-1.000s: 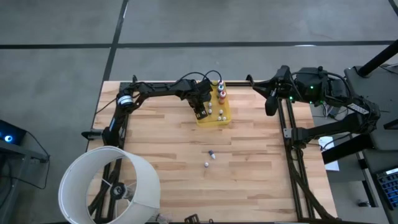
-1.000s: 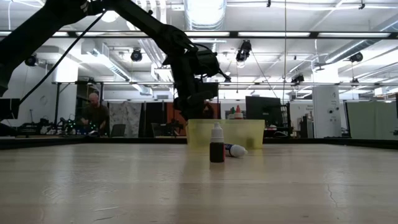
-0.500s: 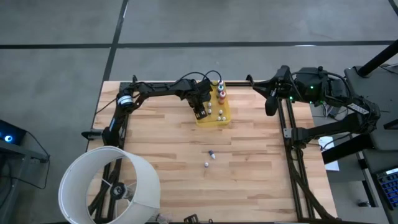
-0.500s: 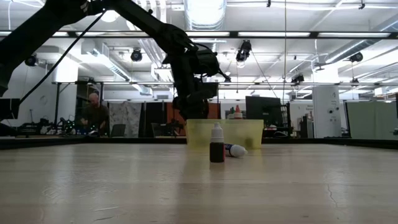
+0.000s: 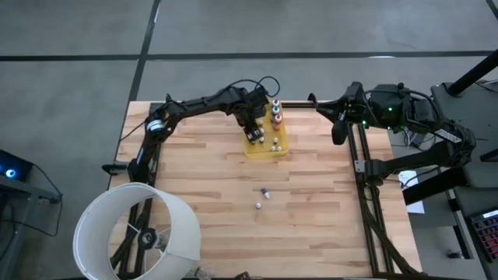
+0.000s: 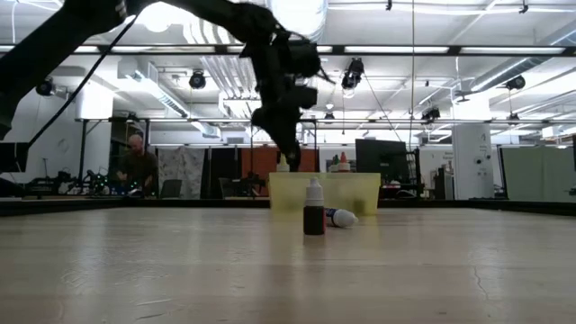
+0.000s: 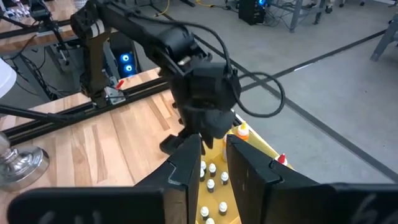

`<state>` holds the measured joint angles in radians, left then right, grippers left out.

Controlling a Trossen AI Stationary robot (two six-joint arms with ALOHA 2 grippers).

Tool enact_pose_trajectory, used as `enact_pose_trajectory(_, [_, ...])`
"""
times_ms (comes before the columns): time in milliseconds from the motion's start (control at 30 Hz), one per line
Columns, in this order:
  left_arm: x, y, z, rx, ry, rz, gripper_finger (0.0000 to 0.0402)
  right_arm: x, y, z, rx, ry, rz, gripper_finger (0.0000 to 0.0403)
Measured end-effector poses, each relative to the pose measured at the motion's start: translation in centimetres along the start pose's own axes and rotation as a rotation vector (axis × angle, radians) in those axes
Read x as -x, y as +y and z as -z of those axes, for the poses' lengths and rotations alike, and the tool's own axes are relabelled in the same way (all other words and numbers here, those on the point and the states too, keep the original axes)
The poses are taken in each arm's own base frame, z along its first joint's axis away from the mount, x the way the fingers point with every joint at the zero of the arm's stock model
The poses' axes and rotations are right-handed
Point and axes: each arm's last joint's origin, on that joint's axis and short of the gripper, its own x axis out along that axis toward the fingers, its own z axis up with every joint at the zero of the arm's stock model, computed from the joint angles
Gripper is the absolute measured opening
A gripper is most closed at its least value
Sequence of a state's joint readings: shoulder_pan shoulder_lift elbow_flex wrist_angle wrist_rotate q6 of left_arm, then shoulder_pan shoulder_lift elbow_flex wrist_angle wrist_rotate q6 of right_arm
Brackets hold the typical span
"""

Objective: Pick & Place food coloring
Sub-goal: Put the small red food coloring bottle into the yellow bin

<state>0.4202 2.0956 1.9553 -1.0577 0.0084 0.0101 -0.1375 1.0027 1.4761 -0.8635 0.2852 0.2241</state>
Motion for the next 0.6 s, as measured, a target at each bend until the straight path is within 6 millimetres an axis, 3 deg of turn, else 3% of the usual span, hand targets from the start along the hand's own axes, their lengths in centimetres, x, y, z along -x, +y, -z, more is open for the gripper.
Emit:
enact_pose_trajectory(367, [7.5, -4.6, -1.4, 0.009, -0.070, 0.048, 0.0087, 0.0, 0.1, 0.4, 0.006, 0.047, -0.054, 0.0080])
enact_pose_trajectory(600, [10.9, -9.2, -0.8, -0.029, -0.158, 0.107, 0.0047, -0.2, 0.2, 1.5, -0.010, 0.158, -0.110, 0.0077])
